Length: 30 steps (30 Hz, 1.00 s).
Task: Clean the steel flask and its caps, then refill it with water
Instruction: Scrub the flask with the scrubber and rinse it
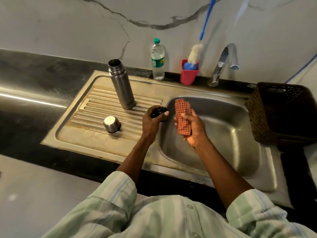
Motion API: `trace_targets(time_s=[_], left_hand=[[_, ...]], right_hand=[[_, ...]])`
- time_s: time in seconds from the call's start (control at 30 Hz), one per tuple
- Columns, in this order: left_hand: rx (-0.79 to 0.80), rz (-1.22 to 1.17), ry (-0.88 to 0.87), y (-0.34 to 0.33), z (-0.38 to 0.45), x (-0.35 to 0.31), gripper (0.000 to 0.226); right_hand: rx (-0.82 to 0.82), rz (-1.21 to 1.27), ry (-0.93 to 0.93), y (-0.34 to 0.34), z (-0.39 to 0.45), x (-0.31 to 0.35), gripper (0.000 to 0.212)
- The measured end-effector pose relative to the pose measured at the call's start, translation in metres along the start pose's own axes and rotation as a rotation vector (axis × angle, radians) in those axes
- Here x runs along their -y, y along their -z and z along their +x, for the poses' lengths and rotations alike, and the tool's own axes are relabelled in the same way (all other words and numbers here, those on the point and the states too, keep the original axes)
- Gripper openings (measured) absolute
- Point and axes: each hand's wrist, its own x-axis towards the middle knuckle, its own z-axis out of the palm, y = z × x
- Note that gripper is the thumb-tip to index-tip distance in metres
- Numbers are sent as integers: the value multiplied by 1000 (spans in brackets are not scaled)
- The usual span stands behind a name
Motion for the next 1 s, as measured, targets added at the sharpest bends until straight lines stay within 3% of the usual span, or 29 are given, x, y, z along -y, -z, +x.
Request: trace_targets(time_s=[0.1, 0.2, 0.27, 0.3, 0.4, 0.47, 0.53, 0.6, 0.77, 0.87, 0.93, 1.0], left_hand=[[173, -278, 217, -34, -2, -2, 34], [284, -297, 332, -70, -5, -1, 24], [279, -314, 391, -94, -13, -2, 19], [271, -323, 436, -107, -18, -2, 23], [341, -335, 505, -131, -31, -1, 28], [379, -298, 486, -139, -36, 3, 24], [380, -280, 471, -146, -41, 4, 18], [349, -283, 485, -154, -43, 3, 17], [177, -226, 616, -178, -32, -1, 24], [141, -183, 630, -187, -44, -3, 23], [158, -193, 552, -189, -52, -5, 19], [186, -226, 452, -189, -56, -5, 17]], right_hand=[[-166, -241, 237, 14, -6, 22, 39], [-276, -673, 548, 25, -15, 28, 33], [-209, -983, 714, 36, -15, 18, 34], [-208, -1131, 769, 44, -13, 13, 38], [-403, -1434, 857, 58, -13, 21, 43], [-438, -1378, 739, 64, -5, 39, 38], [-385, -1152, 457, 72, 9, 65, 35], [-323, -987, 340, 84, 15, 77, 35], [-265, -1443, 815, 101, -15, 41, 47], [-297, -1483, 865, 111, -13, 44, 46], [-366, -1277, 650, 104, -6, 66, 36], [-339, -835, 311, 102, 1, 94, 26]])
